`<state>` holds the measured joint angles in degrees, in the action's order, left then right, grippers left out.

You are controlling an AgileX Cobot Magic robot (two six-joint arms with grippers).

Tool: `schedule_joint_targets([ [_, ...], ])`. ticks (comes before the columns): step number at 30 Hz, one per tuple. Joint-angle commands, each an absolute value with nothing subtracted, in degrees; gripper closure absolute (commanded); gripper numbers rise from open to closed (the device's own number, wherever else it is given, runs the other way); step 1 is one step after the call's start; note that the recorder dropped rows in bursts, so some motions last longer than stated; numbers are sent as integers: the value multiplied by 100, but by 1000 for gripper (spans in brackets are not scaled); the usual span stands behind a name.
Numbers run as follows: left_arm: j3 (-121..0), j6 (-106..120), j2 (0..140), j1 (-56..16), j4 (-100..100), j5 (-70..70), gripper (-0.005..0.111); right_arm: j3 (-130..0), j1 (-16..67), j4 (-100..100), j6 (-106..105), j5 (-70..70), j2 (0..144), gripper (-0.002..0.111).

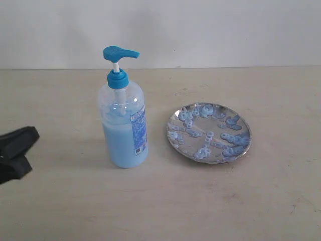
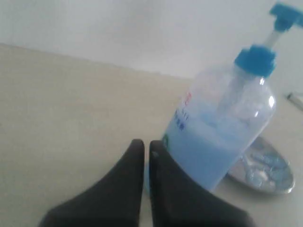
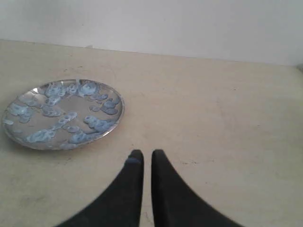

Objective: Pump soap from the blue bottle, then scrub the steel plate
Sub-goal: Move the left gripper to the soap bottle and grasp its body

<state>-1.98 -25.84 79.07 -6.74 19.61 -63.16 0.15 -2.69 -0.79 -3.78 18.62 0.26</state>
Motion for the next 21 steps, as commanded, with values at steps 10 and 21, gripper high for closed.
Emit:
schedule_joint_targets([
  [10, -1716, -1760, 10614, -696, 4809, -6996, 63, 0, -272, -75, -357, 1785, 0, 106],
  [21, -2078, -1796, 10614, -696, 4926, -6996, -1, 0, -272, -75, -357, 1785, 0, 106],
])
